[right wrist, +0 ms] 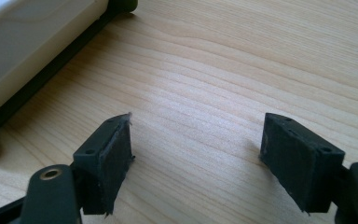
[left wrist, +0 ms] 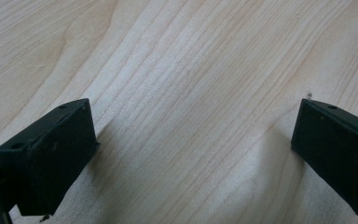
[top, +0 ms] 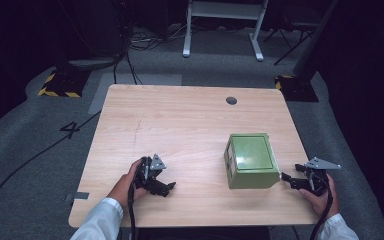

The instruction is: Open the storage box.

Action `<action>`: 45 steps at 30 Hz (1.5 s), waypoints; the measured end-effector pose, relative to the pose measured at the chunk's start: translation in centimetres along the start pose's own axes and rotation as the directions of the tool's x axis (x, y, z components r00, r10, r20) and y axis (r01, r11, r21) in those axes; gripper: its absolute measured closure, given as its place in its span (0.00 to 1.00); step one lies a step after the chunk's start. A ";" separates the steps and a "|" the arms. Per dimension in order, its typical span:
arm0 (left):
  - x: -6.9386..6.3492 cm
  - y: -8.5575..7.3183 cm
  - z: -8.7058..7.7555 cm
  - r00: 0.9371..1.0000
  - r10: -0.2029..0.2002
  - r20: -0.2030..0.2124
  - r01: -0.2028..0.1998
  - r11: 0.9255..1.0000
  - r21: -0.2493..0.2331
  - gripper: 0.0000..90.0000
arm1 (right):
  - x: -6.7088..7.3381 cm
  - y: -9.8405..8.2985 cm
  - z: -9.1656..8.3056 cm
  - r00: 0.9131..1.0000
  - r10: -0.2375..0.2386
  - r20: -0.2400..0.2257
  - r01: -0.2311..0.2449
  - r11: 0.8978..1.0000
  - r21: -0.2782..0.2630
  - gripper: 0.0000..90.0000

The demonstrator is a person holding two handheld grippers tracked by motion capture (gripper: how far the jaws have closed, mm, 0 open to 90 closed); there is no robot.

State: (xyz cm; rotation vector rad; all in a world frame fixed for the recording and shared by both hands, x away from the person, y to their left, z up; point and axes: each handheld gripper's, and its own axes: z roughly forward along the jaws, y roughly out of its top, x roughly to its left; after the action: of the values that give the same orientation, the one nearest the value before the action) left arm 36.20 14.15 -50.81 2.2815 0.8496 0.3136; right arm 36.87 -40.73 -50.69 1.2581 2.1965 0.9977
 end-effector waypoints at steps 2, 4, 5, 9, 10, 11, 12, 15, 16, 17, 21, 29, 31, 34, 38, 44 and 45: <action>0.0 -0.1 -0.2 1.000 -0.002 -0.004 0.002 1.000 0.005 0.00 | 0.0 0.0 0.0 1.000 0.000 0.000 0.000 1.000 0.000 0.28; -0.1 -0.2 -0.2 1.000 -0.004 -0.006 0.004 1.000 0.004 0.00 | 0.0 0.0 0.0 1.000 0.002 0.000 -0.002 1.000 -0.001 0.28; -0.1 -0.2 -0.2 1.000 -0.002 -0.005 0.002 1.000 0.002 0.00 | 0.0 0.0 0.0 1.000 0.001 0.000 -0.001 1.000 0.000 0.28; 0.0 -0.4 -0.4 1.000 0.010 0.007 -0.010 1.000 0.005 0.00 | 0.0 0.0 0.0 1.000 0.000 0.002 0.000 1.000 -0.001 0.27; 0.1 -0.4 -0.4 1.000 0.016 0.012 -0.016 1.000 0.006 0.00 | 0.0 0.0 0.0 1.000 -0.002 0.002 0.002 1.000 0.000 0.27; 0.1 -0.4 -0.4 1.000 0.019 0.014 -0.019 1.000 0.006 0.00 | 0.1 0.0 0.0 1.000 -0.003 -0.001 0.003 1.000 -0.001 0.27; 0.1 -0.4 -0.4 1.000 0.020 0.016 -0.020 1.000 0.006 0.00 | 0.1 0.1 0.1 1.000 -0.004 -0.004 0.004 1.000 0.001 0.27; 0.4 -0.6 -0.5 0.999 0.040 0.034 -0.040 0.999 0.003 0.00 | 0.0 0.3 0.2 1.000 -0.007 -0.002 0.007 1.000 -0.003 0.28; 0.5 -0.7 -0.6 0.997 0.055 0.048 -0.056 0.998 0.001 0.00 | 0.0 0.4 0.2 1.000 -0.009 0.006 0.009 1.000 -0.006 0.28; 0.7 -0.8 -0.7 0.996 0.068 0.056 -0.068 0.998 0.002 0.00 | 0.0 0.6 0.2 1.000 -0.015 0.010 0.015 1.000 -0.013 0.28; 0.8 -0.8 -0.8 0.995 0.076 0.063 -0.077 0.997 0.000 0.00 | -0.1 1.7 -0.9 0.999 -0.036 0.023 0.038 0.997 -0.062 0.29; 0.8 -0.8 -0.8 0.995 0.080 0.064 -0.080 0.997 0.001 0.00 | -0.9 4.6 -3.1 0.999 -0.048 0.013 0.049 0.988 -0.145 0.31; 0.8 -0.8 -0.8 0.995 0.080 0.064 -0.080 0.997 0.001 0.00 | -0.8 5.3 -3.4 0.998 -0.064 0.006 0.064 0.987 -0.150 0.31; 0.8 -0.8 -0.8 0.995 0.078 0.064 -0.078 0.997 0.001 0.00 | -0.3 6.6 -3.2 0.995 -0.094 -0.034 0.088 0.985 -0.147 0.31; 0.8 -0.8 -0.8 0.995 0.078 0.064 -0.078 0.997 0.001 0.00 | 0.0 7.2 -2.6 0.994 -0.097 -0.053 0.089 0.986 -0.139 0.31; 0.8 -0.8 -0.8 0.995 0.080 0.064 -0.080 0.997 0.001 0.00 | 0.5 7.2 -1.3 0.990 -0.109 -0.089 0.098 0.988 -0.117 0.31; 0.8 -0.8 -0.8 0.995 0.080 0.064 -0.080 0.997 0.001 0.00 | 0.7 7.2 -1.2 0.989 -0.114 -0.093 0.103 0.988 -0.115 0.31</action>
State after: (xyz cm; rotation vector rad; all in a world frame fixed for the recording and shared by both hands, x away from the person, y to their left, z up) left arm 36.10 15.54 -50.78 2.3201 0.7286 0.2738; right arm 39.83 -38.20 -44.45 1.0494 2.2244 1.1435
